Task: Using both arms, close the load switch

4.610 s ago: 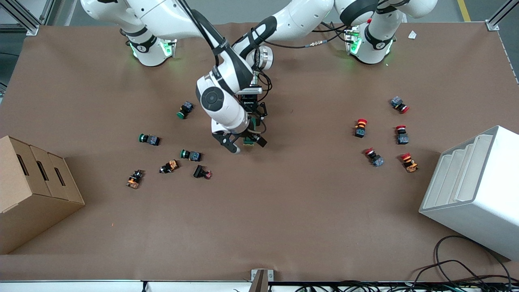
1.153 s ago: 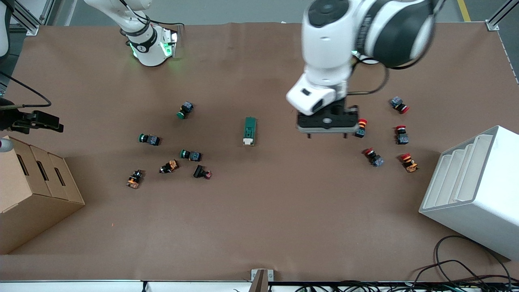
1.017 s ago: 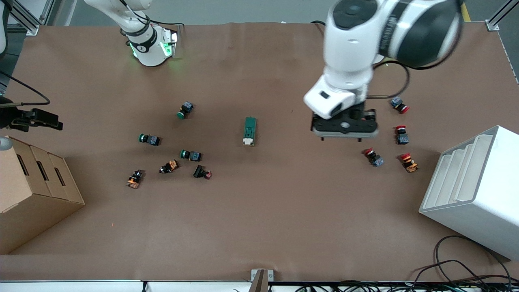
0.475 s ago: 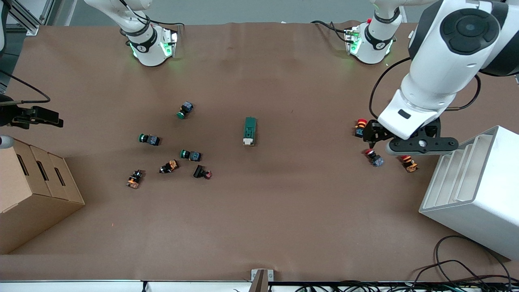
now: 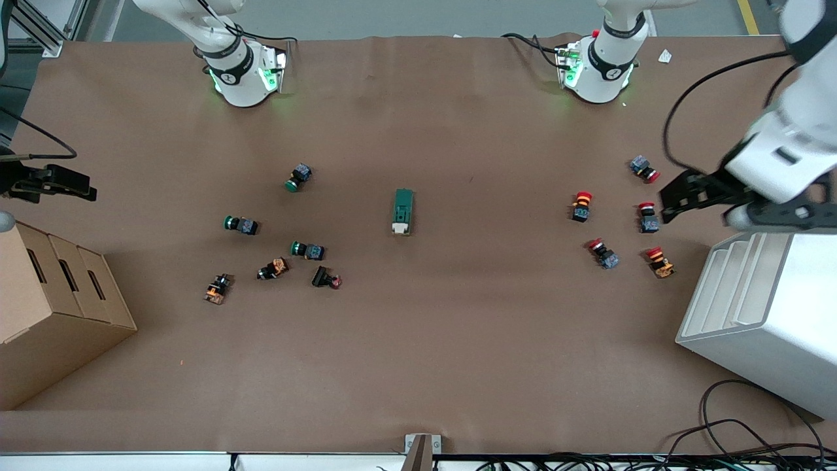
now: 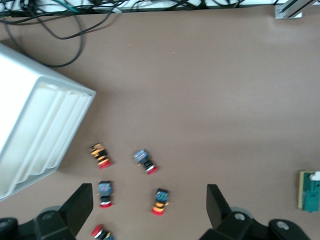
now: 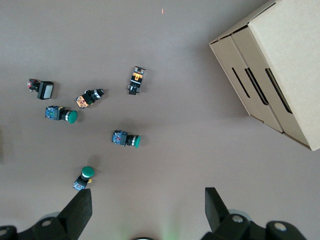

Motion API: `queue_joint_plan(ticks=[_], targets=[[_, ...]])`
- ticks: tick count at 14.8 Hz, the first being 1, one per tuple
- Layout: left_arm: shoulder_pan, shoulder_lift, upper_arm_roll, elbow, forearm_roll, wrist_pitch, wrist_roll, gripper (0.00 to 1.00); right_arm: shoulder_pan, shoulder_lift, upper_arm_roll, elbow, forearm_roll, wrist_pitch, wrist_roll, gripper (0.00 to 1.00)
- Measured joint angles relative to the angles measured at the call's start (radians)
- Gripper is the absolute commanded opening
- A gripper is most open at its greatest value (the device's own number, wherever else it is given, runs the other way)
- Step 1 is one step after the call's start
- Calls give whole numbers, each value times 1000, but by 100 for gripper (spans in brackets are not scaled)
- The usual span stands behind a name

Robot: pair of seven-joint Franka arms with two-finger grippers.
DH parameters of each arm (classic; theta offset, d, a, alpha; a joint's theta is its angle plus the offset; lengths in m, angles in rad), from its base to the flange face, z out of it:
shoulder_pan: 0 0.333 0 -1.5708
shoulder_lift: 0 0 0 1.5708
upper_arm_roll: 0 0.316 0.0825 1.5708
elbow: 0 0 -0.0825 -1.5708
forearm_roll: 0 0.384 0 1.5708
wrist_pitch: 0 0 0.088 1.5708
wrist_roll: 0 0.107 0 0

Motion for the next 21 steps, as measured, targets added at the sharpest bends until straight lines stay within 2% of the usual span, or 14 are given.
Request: queue_joint_plan(ticks=[3,10,15,21], targets=[[-19,-93,27,-86,-2,-50,42,100,1,-24,-4,-9,0,-8,0,100],[-47,-240,84,-264,-17,-59,62,100,1,-125,-9,-87,0,-13,0,100],[-50,-304,86,-312,-17,-59,62,100,0,-222,-18,-143,0,-21,0,100],[-48,-295,98,-314,-61,-55,64,100,0,-235,-19,-160,0,-20,-2,100]])
